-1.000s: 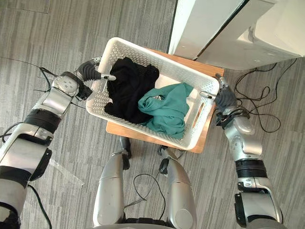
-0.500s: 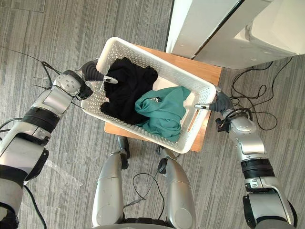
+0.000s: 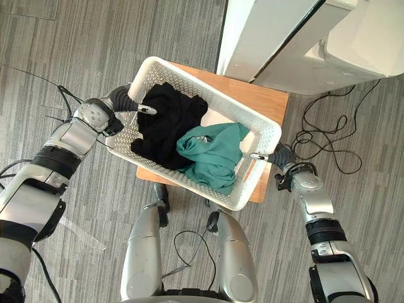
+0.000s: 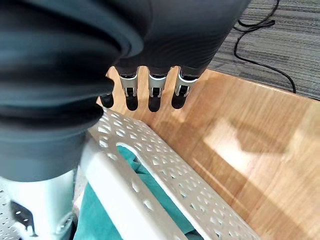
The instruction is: Pick up the laundry basket with both hands and put the clothes into the washing machine.
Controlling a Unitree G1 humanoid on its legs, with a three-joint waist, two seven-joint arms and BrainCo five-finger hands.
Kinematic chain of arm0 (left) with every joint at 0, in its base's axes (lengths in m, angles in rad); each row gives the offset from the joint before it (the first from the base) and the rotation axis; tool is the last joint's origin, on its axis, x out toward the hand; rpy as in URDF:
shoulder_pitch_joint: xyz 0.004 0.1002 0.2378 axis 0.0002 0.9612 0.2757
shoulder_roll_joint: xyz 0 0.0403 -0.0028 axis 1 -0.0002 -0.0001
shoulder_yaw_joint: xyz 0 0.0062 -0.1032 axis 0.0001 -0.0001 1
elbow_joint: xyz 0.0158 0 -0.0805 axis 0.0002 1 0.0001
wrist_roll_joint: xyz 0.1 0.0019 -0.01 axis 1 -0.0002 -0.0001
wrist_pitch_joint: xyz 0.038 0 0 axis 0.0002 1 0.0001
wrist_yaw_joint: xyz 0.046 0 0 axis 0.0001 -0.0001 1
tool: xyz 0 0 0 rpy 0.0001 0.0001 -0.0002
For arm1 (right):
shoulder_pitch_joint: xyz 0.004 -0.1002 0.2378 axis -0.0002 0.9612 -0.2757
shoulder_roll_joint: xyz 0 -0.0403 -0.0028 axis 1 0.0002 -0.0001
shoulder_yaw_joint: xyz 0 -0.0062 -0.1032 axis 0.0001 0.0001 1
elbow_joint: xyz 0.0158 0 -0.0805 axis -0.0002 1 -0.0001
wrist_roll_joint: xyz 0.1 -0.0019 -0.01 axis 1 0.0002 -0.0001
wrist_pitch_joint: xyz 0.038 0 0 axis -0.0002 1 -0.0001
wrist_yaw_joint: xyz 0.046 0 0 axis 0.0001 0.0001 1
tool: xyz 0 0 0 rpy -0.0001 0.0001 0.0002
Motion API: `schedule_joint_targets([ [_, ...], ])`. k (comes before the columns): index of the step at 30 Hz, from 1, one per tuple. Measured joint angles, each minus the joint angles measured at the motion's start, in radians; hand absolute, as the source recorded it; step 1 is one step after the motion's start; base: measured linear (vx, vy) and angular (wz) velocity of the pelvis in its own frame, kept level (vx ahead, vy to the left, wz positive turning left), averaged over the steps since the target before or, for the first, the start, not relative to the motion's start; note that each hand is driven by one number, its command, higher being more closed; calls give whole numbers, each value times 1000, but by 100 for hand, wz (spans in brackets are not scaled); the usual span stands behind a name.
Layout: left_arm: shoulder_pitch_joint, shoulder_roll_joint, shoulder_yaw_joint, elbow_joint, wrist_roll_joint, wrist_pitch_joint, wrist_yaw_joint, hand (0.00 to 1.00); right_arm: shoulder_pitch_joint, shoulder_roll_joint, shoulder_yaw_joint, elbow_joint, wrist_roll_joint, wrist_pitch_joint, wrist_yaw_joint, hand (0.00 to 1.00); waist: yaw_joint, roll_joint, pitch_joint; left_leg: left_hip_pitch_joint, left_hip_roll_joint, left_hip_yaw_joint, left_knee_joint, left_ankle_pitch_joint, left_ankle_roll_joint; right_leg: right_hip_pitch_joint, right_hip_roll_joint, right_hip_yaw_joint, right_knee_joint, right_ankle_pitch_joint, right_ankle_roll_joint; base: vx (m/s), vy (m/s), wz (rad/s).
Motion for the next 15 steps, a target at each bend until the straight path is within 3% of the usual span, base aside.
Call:
schedule_joint_targets([
  [7, 6, -27, 40, -9, 3, 33, 56, 100, 38, 65, -33, -50, -28, 7, -54, 100, 2, 0, 0, 4, -5, 2, -17, 13, 0, 10, 4, 0, -37, 22, 1, 0, 0, 0],
  [13, 112, -108, 224, -160, 44, 70, 149, 100, 151, 252, -204, -248, -110, 56, -164, 100, 15, 0, 0, 9, -7, 4, -46, 33, -7, 7, 10, -1, -53, 29, -2, 20, -12, 0],
  [15, 179, -183, 319, -234, 88, 93, 181, 100, 199, 317, -248, -352, -155, 78, -210, 100, 30, 1, 0, 13, -7, 7, -51, 35, -8, 6, 10, 1, -51, 29, -3, 47, -7, -3],
])
